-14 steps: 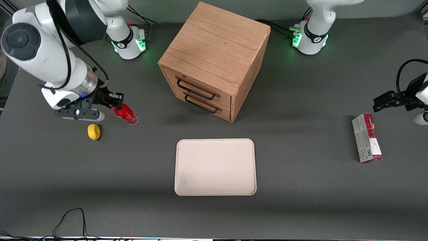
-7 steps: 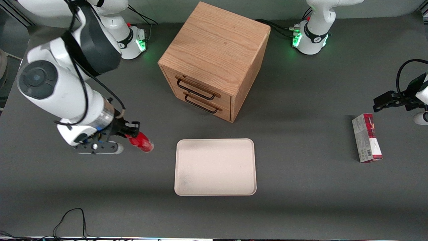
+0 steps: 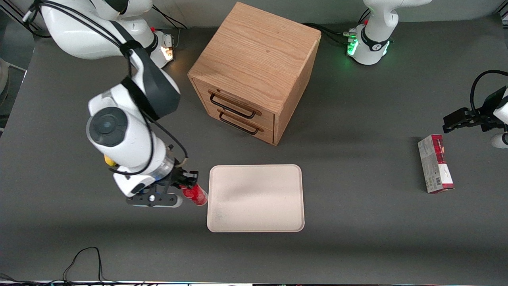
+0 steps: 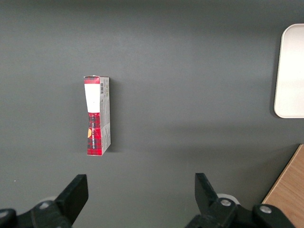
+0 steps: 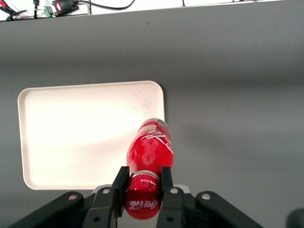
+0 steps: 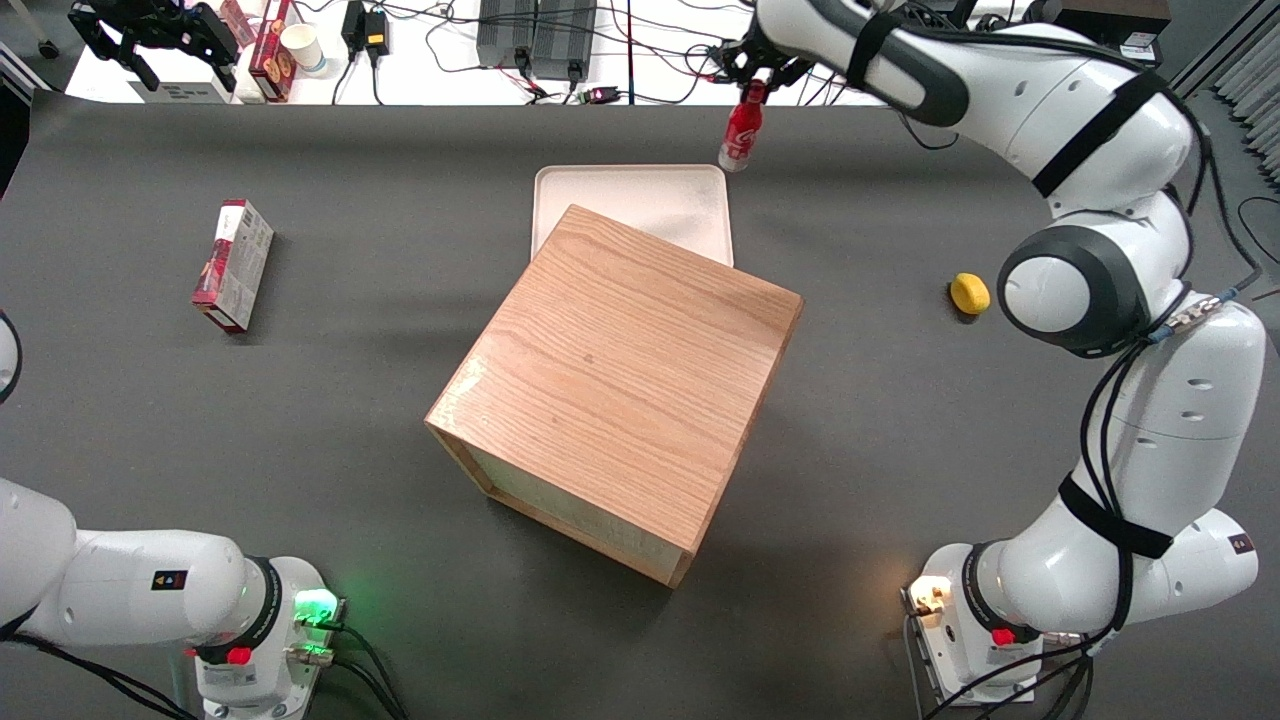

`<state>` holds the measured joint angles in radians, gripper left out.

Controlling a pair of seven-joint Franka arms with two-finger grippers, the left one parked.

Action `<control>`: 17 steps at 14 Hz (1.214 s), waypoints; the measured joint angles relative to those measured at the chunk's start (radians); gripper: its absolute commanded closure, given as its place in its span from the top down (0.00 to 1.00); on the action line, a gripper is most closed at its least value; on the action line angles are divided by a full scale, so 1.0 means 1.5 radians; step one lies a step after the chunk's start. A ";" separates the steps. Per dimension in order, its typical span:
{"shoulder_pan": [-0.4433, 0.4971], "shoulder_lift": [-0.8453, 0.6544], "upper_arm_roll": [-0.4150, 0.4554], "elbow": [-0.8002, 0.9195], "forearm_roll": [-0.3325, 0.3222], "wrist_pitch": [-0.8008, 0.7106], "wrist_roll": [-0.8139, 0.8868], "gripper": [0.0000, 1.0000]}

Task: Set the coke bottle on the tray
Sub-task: 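Carry the held bottle with the right gripper over the white tray, then lower the bottle onto the tray and open the right gripper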

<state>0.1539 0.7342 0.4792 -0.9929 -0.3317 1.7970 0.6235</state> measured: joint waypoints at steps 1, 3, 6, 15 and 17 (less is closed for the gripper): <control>0.005 0.010 0.005 0.000 -0.008 0.018 0.010 0.00; 0.010 0.035 0.007 0.000 -0.024 0.053 0.016 0.00; 0.008 0.097 0.007 0.000 -0.053 0.115 0.017 0.00; 0.007 0.136 0.002 -0.004 -0.061 0.164 0.017 0.01; 0.006 0.139 -0.001 -0.013 -0.061 0.178 0.017 0.35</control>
<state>0.1634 0.9428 0.4771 -1.0117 -0.4233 2.0638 0.6487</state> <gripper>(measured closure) 0.683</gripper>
